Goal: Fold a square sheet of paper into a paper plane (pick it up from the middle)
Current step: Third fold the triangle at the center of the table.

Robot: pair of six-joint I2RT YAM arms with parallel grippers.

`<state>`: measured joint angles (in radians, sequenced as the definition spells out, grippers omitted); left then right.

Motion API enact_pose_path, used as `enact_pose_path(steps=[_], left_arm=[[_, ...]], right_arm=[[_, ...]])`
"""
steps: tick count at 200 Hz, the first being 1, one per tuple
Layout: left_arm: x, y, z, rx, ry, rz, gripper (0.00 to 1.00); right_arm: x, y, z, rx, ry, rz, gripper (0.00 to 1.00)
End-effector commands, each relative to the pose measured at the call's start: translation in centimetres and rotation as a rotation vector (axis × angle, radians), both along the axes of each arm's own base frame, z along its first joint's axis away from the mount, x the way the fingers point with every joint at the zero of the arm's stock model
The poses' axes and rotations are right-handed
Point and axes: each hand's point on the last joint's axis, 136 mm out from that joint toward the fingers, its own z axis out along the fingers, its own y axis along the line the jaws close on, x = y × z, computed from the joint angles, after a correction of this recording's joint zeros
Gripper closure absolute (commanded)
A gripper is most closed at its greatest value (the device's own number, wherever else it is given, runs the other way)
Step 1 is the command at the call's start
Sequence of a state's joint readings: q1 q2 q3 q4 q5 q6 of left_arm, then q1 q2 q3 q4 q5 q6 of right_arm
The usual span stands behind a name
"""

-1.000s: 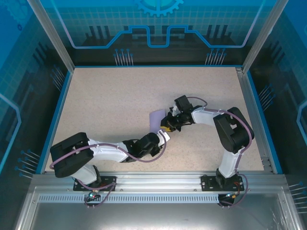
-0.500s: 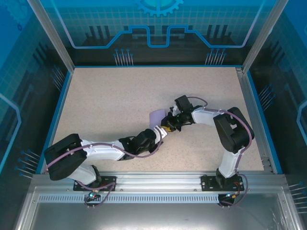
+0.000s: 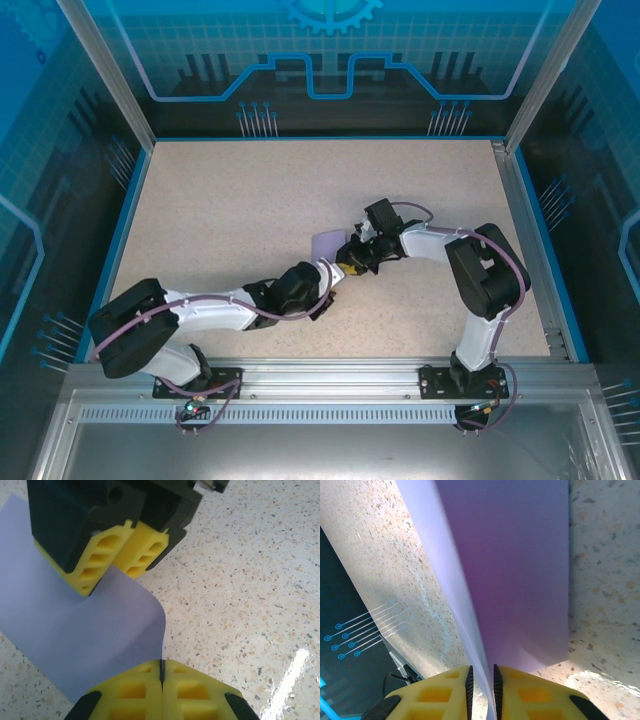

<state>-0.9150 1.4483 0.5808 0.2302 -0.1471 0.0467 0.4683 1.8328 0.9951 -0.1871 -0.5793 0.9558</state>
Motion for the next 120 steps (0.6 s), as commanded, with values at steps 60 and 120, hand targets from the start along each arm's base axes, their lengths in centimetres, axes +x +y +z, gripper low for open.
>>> enact_pose_path(steps=[60, 120], left_arm=[[1.8, -0.2, 1.5, -0.215, 0.306, 0.025, 1.00], [2.1, 0.3, 0.0, -0.208, 0.423, 0.064, 1.00]], right_arm=[[1.2, -5.0, 1.5, -0.146, -0.079, -0.038, 0.71], [4.2, -2.7, 2.5, -0.116, -0.150, 0.051, 0.87]])
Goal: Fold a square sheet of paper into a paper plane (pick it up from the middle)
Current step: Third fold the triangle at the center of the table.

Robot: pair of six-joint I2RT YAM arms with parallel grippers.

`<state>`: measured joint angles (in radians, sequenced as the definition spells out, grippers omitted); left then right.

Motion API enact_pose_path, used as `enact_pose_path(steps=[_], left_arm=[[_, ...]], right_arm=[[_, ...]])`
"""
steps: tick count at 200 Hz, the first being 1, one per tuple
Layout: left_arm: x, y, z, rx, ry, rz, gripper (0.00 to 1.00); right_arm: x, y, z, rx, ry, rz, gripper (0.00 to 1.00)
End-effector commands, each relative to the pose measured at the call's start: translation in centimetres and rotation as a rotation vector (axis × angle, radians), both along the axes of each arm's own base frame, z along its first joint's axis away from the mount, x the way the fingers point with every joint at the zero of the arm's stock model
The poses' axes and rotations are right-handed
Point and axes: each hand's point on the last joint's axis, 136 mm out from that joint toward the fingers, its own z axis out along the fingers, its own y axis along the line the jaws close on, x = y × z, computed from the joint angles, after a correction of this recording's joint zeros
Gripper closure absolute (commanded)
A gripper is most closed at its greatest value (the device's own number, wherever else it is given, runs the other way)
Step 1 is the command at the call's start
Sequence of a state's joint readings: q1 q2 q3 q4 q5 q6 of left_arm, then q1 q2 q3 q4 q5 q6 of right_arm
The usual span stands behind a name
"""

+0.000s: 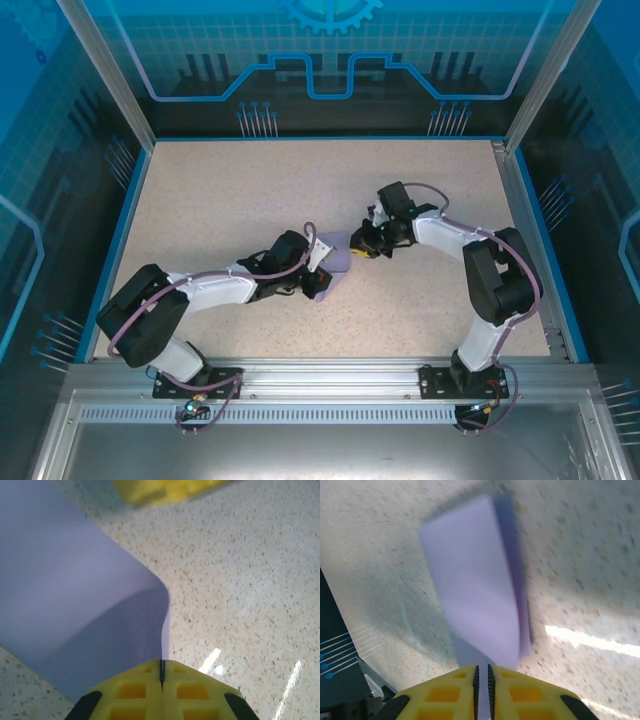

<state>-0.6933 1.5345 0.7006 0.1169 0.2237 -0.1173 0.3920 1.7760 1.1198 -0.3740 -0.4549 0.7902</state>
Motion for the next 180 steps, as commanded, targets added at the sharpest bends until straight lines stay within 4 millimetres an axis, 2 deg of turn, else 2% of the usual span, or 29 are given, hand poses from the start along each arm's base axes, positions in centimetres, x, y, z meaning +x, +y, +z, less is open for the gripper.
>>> enact_pose_path(steps=[1, 47, 73, 120, 180], left_arm=[[-0.4, -0.2, 0.0, -0.022, 0.086, -0.004, 1.00], [0.0, 0.0, -0.2, -0.015, 0.123, 0.010, 1.00], [0.2, 0.0, -0.4, -0.019, 0.150, 0.012, 1.00], [0.5, 0.3, -1.0, -0.009, 0.199, 0.023, 1.00], [1.9, 1.3, -2.1, 0.021, 0.266, 0.085, 1.00]], right_arm=[[0.5, 0.9, -0.6, -0.001, 0.006, 0.064, 0.87], [2.0, 3.0, -2.5, 0.004, 0.056, 0.118, 0.89], [2.1, 3.8, -4.0, -0.021, 0.081, 0.149, 0.88], [1.4, 2.9, -7.2, -0.149, 0.124, 0.201, 0.90], [0.6, 1.4, -8.9, -0.242, 0.139, 0.240, 0.90]])
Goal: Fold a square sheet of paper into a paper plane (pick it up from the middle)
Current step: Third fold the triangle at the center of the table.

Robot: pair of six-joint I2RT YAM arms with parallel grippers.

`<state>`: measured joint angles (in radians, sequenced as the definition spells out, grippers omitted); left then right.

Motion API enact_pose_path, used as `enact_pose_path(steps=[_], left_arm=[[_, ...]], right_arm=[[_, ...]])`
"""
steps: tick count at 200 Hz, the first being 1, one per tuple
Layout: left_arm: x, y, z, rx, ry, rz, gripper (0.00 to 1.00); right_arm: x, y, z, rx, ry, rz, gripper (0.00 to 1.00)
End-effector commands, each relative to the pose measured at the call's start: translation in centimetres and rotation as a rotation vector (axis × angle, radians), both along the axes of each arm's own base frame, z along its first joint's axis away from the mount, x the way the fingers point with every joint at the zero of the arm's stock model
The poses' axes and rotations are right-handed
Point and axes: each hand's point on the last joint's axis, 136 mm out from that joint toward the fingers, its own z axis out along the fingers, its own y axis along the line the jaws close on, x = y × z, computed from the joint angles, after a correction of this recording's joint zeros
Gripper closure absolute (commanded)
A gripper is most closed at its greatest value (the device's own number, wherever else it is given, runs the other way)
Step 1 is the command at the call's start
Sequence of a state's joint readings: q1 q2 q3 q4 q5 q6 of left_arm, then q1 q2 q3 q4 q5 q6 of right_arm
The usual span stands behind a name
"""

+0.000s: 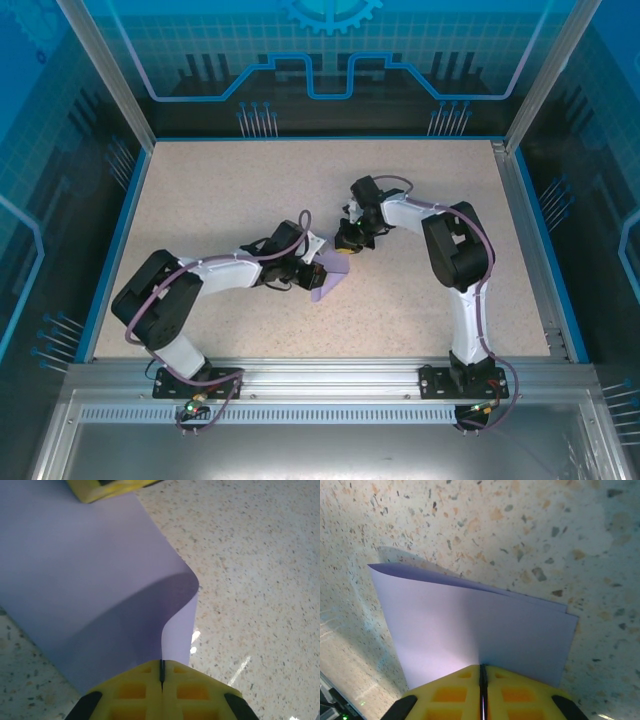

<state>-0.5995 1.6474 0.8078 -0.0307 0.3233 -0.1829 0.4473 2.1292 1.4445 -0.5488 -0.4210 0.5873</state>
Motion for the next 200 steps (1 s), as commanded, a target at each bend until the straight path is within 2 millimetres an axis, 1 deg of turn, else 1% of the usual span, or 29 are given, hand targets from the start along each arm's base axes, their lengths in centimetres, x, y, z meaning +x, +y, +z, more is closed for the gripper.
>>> enact_pose_path(steps=[1, 42, 114, 145, 200], left_arm=[[0.5, 0.0, -0.2, 0.008, 0.057, 0.009, 1.00], [1.4, 0.9, -1.0, 0.040, 0.108, 0.044, 1.00], [1.7, 1.1, -2.1, 0.067, 0.153, 0.066, 1.00], [2.0, 1.2, -1.8, 0.064, 0.145, 0.088, 1.00], [2.5, 1.5, -1.9, 0.086, 0.127, 0.112, 1.00]], right_arm=[[-2.0, -1.8, -3.0, -0.126, 0.075, 0.032, 0.90], [-2.0, -1.9, -3.3, -0.134, 0.080, 0.033, 0.90], [-2.2, -2.0, -3.4, -0.143, 0.091, 0.035, 0.90], [-2.2, -2.0, -3.4, -0.145, 0.094, 0.032, 0.90], [-2.3, -2.2, -3.6, -0.158, 0.098, 0.032, 0.90]])
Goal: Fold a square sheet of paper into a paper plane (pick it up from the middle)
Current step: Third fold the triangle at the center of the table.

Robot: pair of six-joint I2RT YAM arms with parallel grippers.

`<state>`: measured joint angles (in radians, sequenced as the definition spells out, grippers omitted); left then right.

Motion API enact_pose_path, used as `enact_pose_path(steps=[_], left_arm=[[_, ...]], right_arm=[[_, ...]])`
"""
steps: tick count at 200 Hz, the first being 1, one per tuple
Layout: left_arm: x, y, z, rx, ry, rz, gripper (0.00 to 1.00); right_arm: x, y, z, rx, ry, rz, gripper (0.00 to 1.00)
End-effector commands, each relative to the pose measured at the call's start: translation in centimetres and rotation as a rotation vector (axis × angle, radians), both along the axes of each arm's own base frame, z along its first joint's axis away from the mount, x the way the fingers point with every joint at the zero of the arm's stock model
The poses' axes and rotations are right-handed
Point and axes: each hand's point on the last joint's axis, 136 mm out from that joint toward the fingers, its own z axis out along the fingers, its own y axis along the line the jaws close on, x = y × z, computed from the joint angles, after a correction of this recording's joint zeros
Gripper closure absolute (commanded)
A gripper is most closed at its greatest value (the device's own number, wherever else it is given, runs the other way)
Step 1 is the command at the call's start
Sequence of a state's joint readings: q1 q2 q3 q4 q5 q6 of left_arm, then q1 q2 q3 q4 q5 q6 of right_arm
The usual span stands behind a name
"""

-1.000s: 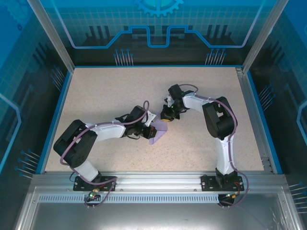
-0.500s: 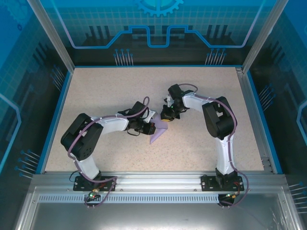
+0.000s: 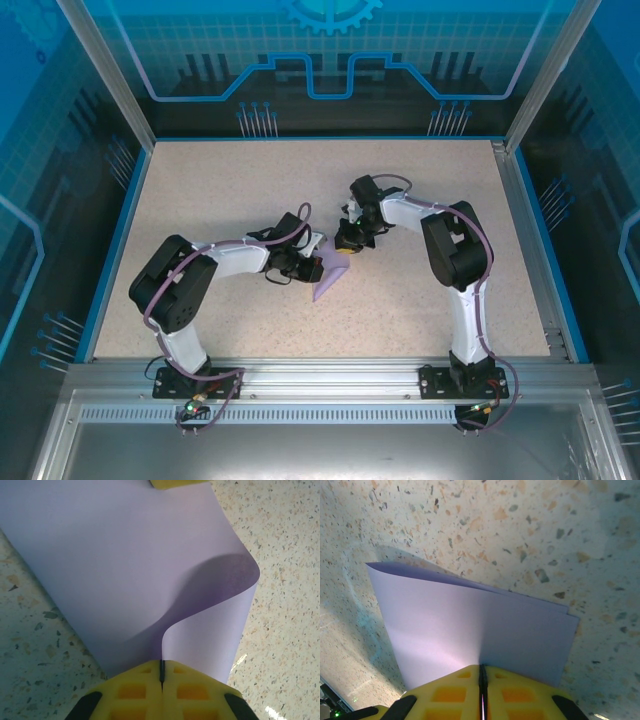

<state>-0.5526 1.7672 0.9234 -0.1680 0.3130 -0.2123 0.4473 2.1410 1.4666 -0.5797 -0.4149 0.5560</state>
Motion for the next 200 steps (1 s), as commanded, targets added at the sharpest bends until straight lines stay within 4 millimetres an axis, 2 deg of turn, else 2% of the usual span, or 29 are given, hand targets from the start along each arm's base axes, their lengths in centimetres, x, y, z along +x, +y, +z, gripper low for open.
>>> enact_pose_path(steps=[1, 64, 100, 157, 200], left_arm=[[0.9, 0.2, 0.4, 0.010, -0.005, 0.036, 1.00], [1.0, 0.2, 0.6, 0.006, -0.015, 0.037, 1.00], [1.2, 0.3, 1.7, 0.004, -0.040, 0.041, 1.00], [1.7, 0.3, 2.1, 0.011, -0.059, 0.044, 1.00], [1.6, 0.4, 1.5, 0.027, -0.035, 0.050, 1.00]], right_arm=[[-2.2, -2.1, -3.5, -0.146, 0.097, 0.005, 0.90], [-2.3, -2.2, -3.6, -0.153, 0.101, 0.008, 0.90], [-2.3, -2.3, -3.6, -0.154, 0.104, 0.009, 0.90], [-2.4, -2.3, -3.5, -0.150, 0.104, 0.009, 0.89], [-2.5, -2.3, -3.6, -0.154, 0.109, 0.010, 0.90]])
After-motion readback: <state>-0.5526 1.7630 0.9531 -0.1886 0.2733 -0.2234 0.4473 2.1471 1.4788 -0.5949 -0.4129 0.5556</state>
